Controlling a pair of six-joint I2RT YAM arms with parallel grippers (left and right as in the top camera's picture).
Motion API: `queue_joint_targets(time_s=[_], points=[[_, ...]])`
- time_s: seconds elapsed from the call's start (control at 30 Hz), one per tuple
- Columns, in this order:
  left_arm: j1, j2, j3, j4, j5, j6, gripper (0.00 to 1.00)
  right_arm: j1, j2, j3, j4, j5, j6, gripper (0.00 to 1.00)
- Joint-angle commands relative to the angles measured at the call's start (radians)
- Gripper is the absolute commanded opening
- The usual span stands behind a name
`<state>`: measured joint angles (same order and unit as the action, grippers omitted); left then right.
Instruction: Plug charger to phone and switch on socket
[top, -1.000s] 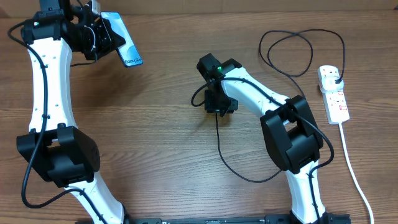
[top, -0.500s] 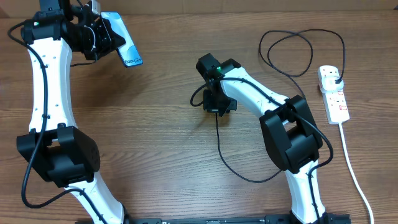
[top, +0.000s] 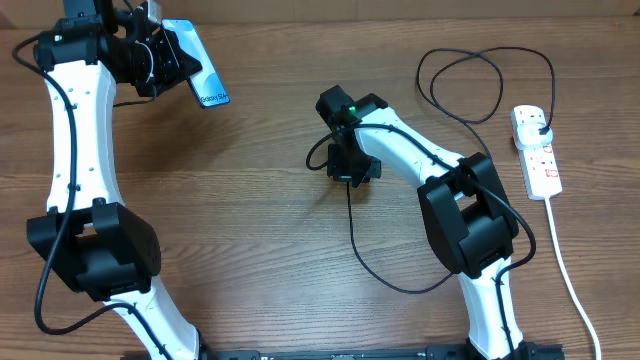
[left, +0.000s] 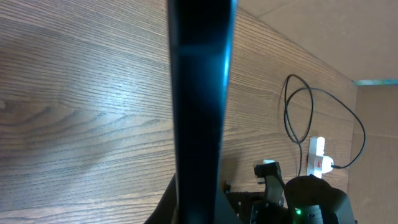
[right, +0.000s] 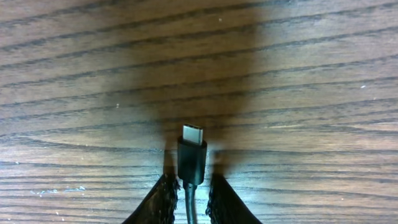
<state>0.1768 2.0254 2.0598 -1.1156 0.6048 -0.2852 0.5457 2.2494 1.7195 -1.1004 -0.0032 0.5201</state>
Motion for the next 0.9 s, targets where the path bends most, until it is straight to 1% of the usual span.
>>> queue_joint_targets(time_s=[0.0, 0.1, 0.33, 0.47, 0.87], points=[[-0.001, -0.004, 0.01, 0.002, 0.016, 0.019, 0.04, 0.004, 0.06, -0.019, -0.016, -0.017, 0.007, 0.19], [-0.001, -0.004, 0.01, 0.002, 0.016, 0.019, 0.04, 0.004, 0.06, -0.019, -0.016, -0.017, 0.007, 0.15], [-0.002, -0.004, 0.01, 0.002, 0.016, 0.019, 0.04, 0.01, 0.06, -0.019, -0.018, -0.017, 0.007, 0.15], [-0.001, -0.004, 0.01, 0.002, 0.016, 0.019, 0.04, 0.01, 0.06, -0.019, -0.002, -0.014, 0.003, 0.13], [-0.001, -0.004, 0.01, 0.001, 0.016, 0.019, 0.04, 0.01, 0.06, -0.019, 0.017, 0.003, -0.005, 0.12]])
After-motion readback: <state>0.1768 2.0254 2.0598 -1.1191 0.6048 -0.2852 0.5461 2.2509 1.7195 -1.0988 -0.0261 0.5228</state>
